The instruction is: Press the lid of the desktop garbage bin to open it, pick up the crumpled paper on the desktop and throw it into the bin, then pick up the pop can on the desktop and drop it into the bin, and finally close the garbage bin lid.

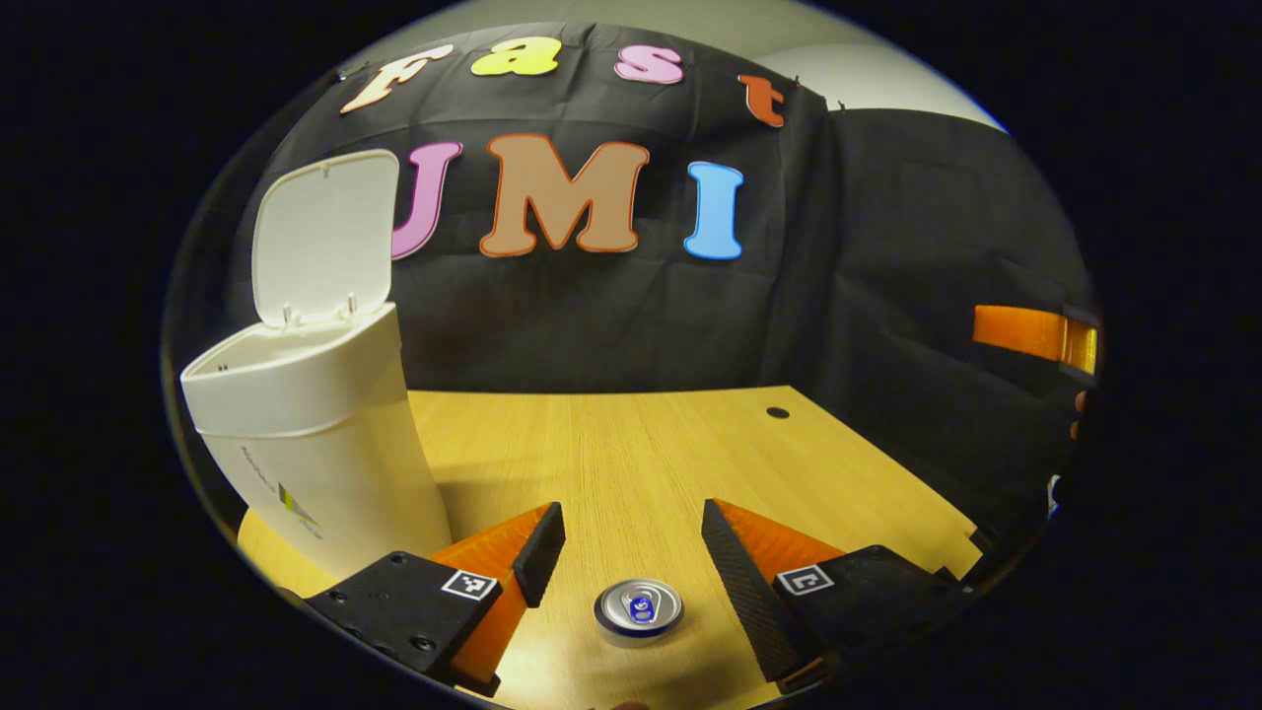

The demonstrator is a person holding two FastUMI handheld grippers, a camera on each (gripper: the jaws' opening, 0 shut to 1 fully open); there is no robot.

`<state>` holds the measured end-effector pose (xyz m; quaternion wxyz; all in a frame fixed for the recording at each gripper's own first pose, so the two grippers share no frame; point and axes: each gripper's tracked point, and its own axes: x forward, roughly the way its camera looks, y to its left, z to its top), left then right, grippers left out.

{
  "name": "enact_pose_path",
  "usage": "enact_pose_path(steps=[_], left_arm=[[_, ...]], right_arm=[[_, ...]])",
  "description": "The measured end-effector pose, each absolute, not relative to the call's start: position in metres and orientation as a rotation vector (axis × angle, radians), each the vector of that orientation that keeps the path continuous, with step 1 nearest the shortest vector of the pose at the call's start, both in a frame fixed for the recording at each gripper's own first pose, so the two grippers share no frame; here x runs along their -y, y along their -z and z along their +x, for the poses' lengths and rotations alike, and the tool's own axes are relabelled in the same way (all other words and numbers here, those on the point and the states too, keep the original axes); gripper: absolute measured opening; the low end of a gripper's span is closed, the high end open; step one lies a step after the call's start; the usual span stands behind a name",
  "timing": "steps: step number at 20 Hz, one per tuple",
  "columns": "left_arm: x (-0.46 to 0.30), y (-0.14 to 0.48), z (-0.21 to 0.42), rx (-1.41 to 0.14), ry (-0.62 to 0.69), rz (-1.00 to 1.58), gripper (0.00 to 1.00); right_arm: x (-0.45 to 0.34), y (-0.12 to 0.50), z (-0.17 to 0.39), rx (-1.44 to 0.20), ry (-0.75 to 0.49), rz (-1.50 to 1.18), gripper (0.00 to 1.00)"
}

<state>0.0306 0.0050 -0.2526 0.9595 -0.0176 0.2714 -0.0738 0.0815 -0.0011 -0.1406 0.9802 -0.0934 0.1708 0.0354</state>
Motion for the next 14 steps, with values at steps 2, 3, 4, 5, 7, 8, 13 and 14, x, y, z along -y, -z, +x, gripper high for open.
enact_pose_path(steps=[2, 3, 4, 5, 7, 8, 13, 14], left_arm=[[-0.004, 0.275, 0.028, -0.597, 0.136, -0.043, 0.88], [-0.004, 0.285, 0.028, -0.615, 0.131, -0.041, 0.88], [-0.003, 0.294, 0.027, -0.629, 0.128, -0.035, 0.88], [-0.004, 0.304, 0.023, -0.641, 0.126, -0.027, 0.88], [-0.005, 0.324, 0.019, -0.68, 0.124, -0.001, 0.89], [-0.005, 0.335, 0.017, -0.703, 0.123, 0.01, 0.9], [-0.008, 0.382, 0.004, -0.831, 0.117, 0.025, 0.91], [-0.006, 0.387, 0.002, -0.844, 0.124, 0.02, 0.92]], right_arm=[[0.011, 0.146, 0.075, -0.363, -0.056, -0.191, 0.96], [0.016, 0.147, 0.072, -0.371, -0.048, -0.19, 0.96], [0.02, 0.149, 0.069, -0.377, -0.041, -0.188, 0.96], [0.024, 0.149, 0.067, -0.381, -0.033, -0.187, 0.96], [0.031, 0.151, 0.063, -0.39, -0.024, -0.191, 0.96], [0.034, 0.15, 0.061, -0.388, -0.019, -0.198, 0.96], [0.05, 0.148, 0.054, -0.403, 0.005, -0.23, 0.96], [0.053, 0.146, 0.052, -0.405, 0.009, -0.237, 0.96]])
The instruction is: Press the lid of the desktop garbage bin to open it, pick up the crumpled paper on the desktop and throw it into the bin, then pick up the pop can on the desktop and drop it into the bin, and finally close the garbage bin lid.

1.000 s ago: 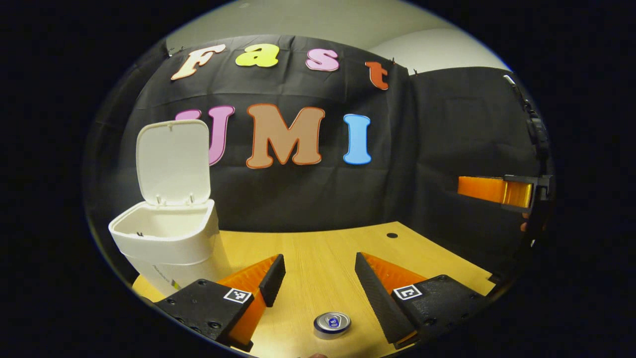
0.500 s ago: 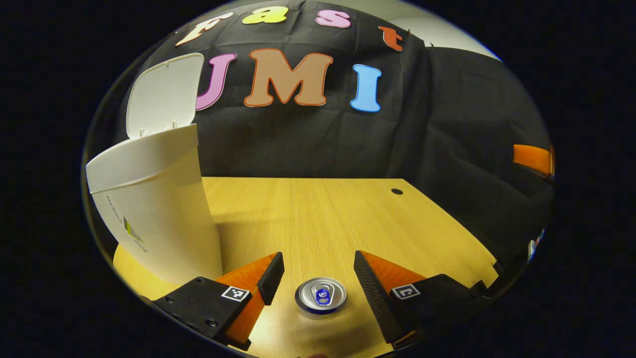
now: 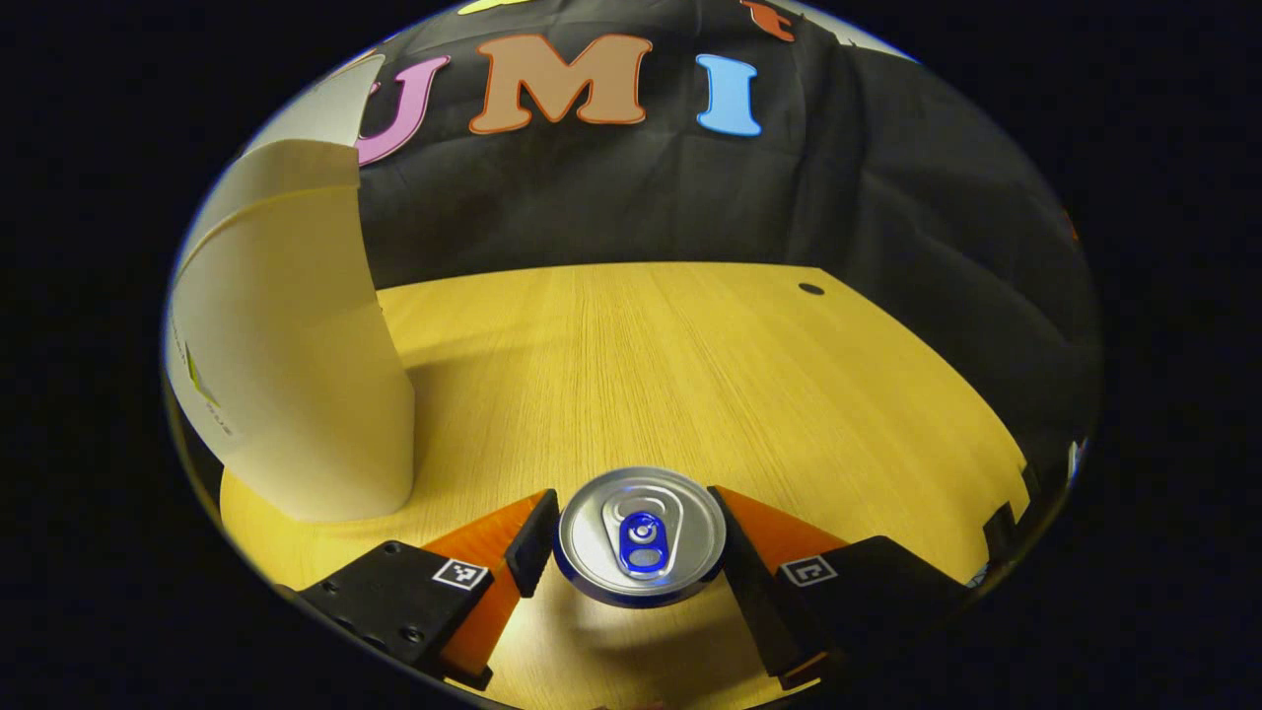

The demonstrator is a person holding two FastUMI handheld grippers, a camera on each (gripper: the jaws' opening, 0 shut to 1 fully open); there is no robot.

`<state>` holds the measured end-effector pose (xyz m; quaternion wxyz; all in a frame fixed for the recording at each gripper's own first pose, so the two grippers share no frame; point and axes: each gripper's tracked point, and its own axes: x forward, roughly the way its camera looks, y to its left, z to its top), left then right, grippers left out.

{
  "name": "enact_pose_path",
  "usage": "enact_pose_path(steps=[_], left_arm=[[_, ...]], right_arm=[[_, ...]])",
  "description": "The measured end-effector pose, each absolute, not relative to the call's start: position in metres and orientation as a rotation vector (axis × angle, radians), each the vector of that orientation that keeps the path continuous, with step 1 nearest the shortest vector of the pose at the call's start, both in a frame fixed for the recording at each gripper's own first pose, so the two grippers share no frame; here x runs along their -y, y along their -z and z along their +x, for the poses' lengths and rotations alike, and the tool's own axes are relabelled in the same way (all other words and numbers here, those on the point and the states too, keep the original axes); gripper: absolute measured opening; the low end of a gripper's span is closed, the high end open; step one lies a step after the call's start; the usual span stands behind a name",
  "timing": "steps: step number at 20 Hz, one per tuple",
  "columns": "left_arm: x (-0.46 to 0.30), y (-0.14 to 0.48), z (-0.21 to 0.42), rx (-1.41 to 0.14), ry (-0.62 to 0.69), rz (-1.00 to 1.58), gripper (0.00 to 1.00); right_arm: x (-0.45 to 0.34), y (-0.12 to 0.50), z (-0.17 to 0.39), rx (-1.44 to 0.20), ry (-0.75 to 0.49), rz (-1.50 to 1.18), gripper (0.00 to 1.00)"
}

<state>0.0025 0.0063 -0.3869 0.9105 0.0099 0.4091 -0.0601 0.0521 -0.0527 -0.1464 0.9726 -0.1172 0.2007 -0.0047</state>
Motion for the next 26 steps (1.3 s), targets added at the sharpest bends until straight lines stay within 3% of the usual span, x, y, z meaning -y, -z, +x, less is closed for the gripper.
enact_pose_path(steps=[1, 3, 4, 12, 13, 17, 24, 26], left_arm=[[-0.004, 0.39, 0.002, -0.85, 0.135, 0.014, 0.92], [-0.002, 0.389, 0.0, -0.85, 0.147, 0.014, 0.81], [-0.001, 0.383, 0.002, -0.836, 0.152, 0.009, 0.8], [0.008, 0.261, 0.052, -0.607, 0.191, -0.015, 0.79], [0.01, 0.243, 0.062, -0.567, 0.195, -0.02, 0.79], [-0.001, 0.16, 0.097, -0.378, 0.193, -0.016, 0.78], [-0.053, 0.061, 0.124, -0.183, 0.097, 0.018, 0.77], [-0.079, 0.046, 0.132, -0.154, 0.049, 0.052, 0.77]], right_arm=[[0.056, 0.147, 0.052, -0.407, 0.011, -0.244, 0.96], [0.057, 0.145, 0.051, -0.404, 0.011, -0.26, 0.96], [0.057, 0.145, 0.052, -0.402, 0.007, -0.266, 0.96], [0.034, 0.154, 0.055, -0.399, -0.05, -0.26, 0.96], [0.031, 0.155, 0.054, -0.398, -0.057, -0.256, 1.0], [0.023, 0.159, 0.057, -0.398, -0.074, -0.242, 0.96], [0.016, 0.169, 0.056, -0.413, -0.083, -0.233, 1.0], [0.013, 0.17, 0.056, -0.414, -0.086, -0.233, 0.97]])
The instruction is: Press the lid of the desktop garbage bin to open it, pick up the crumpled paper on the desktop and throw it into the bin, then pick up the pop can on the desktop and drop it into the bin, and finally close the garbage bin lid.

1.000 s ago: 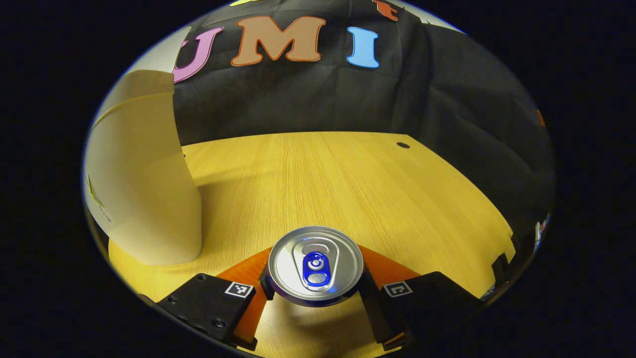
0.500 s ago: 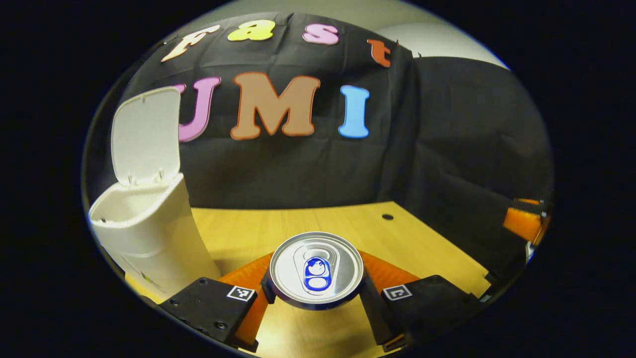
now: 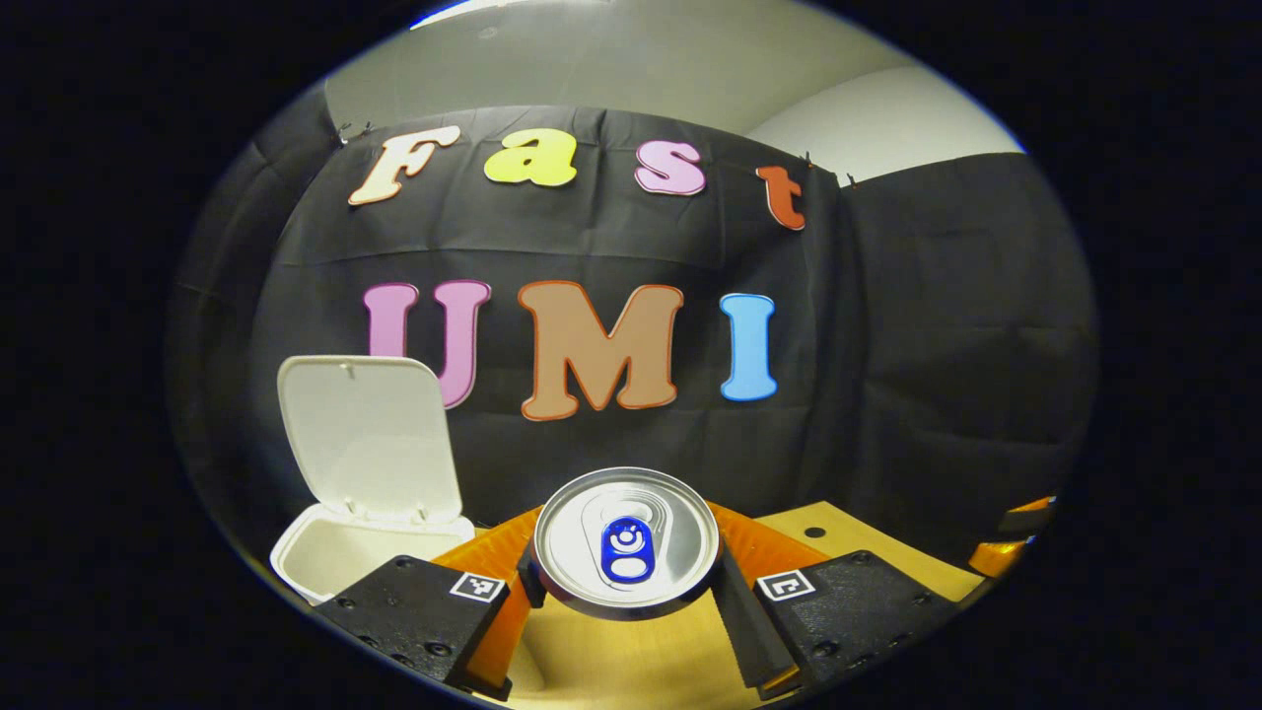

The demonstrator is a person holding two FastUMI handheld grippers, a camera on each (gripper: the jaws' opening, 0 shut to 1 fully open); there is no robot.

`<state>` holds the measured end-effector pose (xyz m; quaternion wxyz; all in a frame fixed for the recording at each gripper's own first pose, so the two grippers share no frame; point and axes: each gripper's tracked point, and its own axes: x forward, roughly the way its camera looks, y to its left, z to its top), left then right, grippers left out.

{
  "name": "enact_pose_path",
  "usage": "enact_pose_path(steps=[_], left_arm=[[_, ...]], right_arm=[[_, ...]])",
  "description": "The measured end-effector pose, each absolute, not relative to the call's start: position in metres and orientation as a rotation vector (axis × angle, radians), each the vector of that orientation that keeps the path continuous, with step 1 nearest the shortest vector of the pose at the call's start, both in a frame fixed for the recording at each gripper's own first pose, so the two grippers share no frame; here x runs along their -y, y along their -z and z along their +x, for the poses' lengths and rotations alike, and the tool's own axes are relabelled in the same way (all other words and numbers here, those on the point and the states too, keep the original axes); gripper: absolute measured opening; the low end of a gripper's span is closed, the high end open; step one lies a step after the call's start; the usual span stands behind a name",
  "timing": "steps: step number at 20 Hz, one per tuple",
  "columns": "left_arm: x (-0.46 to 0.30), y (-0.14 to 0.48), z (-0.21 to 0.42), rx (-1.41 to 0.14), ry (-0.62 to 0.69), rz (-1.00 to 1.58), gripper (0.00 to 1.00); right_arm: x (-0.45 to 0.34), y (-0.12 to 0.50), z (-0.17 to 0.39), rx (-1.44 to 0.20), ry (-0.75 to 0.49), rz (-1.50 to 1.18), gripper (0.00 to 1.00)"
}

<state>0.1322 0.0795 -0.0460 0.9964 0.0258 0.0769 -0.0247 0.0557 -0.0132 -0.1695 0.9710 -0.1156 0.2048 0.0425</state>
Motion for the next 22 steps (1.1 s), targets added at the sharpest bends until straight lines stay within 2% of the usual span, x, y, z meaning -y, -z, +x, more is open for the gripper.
enact_pose_path(steps=[6, 11, 15, 17, 18, 20, 22], left_arm=[[-0.18, 0.033, 0.147, -0.156, -0.155, 0.115, 0.77], [-0.238, 0.06, 0.139, -0.246, -0.28, 0.103, 0.77], [-0.253, 0.084, 0.133, -0.325, -0.34, 0.067, 0.77], [-0.258, 0.08, 0.132, -0.32, -0.362, 0.09, 0.8], [-0.257, 0.073, 0.134, -0.3, -0.36, 0.109, 0.87], [-0.254, 0.05, 0.134, -0.253, -0.346, 0.144, 0.95], [-0.25, 0.029, 0.137, -0.222, -0.328, 0.151, 0.96]], right_arm=[[0.006, 0.174, 0.056, -0.418, -0.087, -0.234, 0.97], [0.0, 0.179, 0.052, -0.43, -0.089, -0.242, 0.97], [-0.001, 0.178, 0.053, -0.431, -0.088, -0.267, 0.97], [-0.003, 0.177, 0.054, -0.431, -0.092, -0.263, 0.97], [-0.004, 0.178, 0.055, -0.431, -0.093, -0.26, 0.97], [-0.008, 0.181, 0.055, -0.436, -0.099, -0.253, 0.97], [-0.011, 0.186, 0.055, -0.442, -0.107, -0.253, 0.97]])
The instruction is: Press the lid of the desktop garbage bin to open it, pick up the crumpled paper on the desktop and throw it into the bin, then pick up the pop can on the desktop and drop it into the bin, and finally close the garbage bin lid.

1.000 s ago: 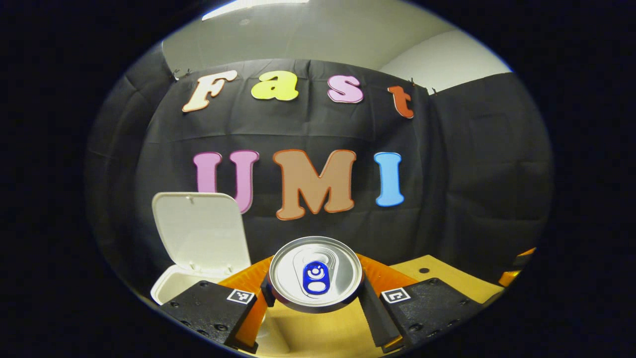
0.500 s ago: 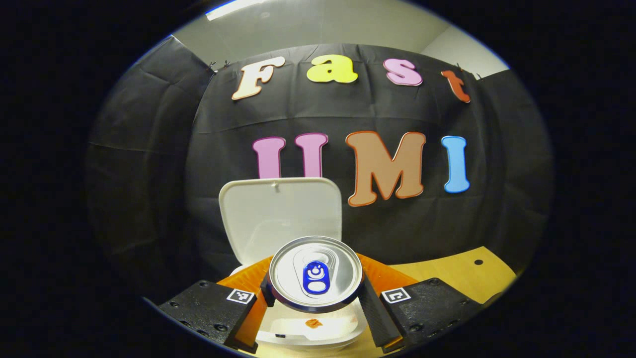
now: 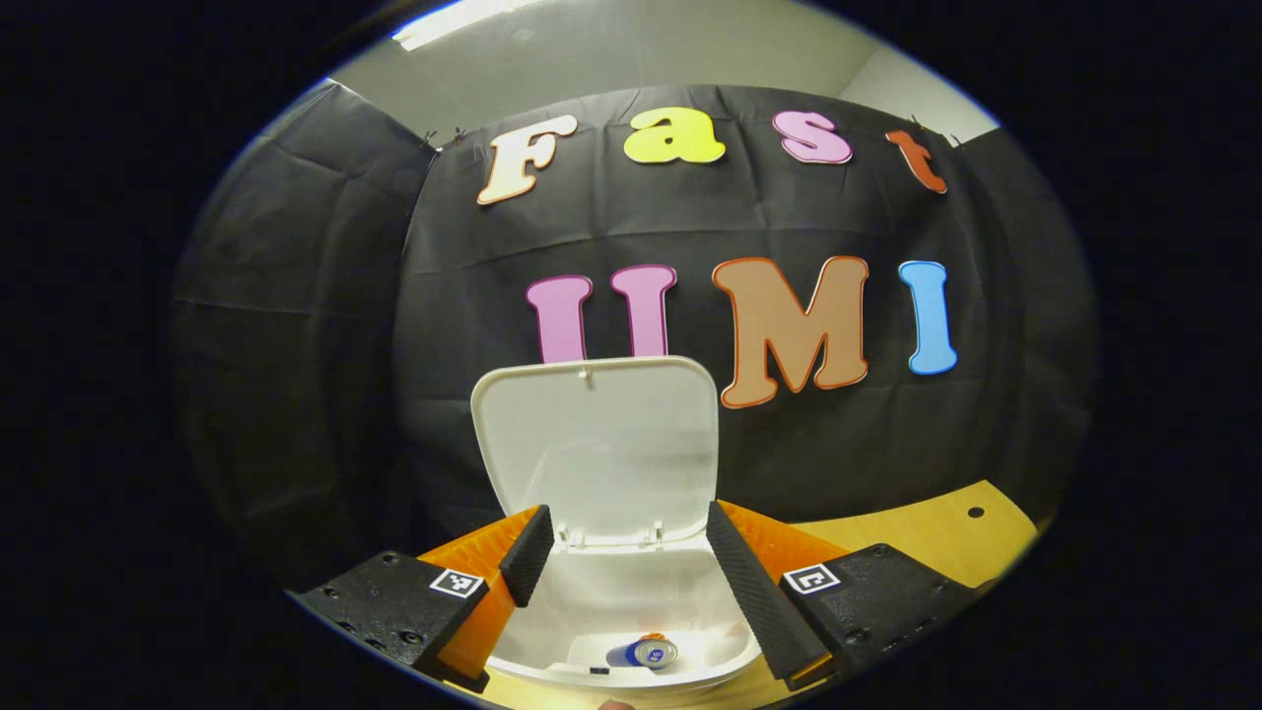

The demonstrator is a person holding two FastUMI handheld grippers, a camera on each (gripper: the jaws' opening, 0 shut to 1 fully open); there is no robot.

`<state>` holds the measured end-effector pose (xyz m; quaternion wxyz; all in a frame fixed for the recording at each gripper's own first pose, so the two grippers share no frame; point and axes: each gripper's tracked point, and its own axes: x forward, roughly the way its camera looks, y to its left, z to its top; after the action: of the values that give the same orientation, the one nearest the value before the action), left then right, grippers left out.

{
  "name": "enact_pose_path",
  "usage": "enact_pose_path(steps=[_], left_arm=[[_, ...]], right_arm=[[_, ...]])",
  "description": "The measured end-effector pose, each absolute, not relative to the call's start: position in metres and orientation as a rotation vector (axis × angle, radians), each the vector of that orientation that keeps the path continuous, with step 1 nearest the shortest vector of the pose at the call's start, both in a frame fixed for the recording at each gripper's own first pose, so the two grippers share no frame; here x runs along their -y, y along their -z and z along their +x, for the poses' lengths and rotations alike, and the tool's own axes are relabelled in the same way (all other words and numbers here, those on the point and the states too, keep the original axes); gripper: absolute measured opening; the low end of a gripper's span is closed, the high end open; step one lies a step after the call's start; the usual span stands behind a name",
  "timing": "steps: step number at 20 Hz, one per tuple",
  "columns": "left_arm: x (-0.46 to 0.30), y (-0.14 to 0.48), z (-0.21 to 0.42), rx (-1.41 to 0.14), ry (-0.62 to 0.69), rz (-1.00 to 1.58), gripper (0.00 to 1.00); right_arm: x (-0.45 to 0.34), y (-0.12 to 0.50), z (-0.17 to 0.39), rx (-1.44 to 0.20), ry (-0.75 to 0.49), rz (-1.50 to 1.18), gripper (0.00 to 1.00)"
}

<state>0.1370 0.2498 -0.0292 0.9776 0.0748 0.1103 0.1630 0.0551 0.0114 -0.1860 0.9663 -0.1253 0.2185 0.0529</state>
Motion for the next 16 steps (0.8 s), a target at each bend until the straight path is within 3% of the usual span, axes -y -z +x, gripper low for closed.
enact_pose_path(steps=[4, 7, 8, 9, 14, 16], left_arm=[[-0.252, -0.018, 0.155, -0.156, -0.322, 0.142, 0.92], [-0.262, -0.059, 0.176, -0.103, -0.322, 0.157, 0.96], [-0.265, -0.071, 0.184, -0.084, -0.319, 0.159, 0.92], [-0.267, -0.082, 0.193, -0.072, -0.315, 0.16, 0.95], [-0.283, -0.085, 0.238, -0.123, -0.302, 0.145, 0.92], [-0.291, -0.074, 0.254, -0.174, -0.306, 0.158, 0.95]], right_arm=[[-0.014, 0.191, 0.053, -0.449, -0.119, -0.248, 0.97], [-0.009, 0.192, 0.049, -0.452, -0.11, -0.246, 1.0], [-0.006, 0.19, 0.048, -0.448, -0.103, -0.241, 1.0], [-0.003, 0.189, 0.046, -0.447, -0.097, -0.235, 0.96], [0.015, 0.19, 0.038, -0.453, -0.052, -0.222, 0.96], [0.02, 0.189, 0.035, -0.45, -0.035, -0.218, 0.97]])
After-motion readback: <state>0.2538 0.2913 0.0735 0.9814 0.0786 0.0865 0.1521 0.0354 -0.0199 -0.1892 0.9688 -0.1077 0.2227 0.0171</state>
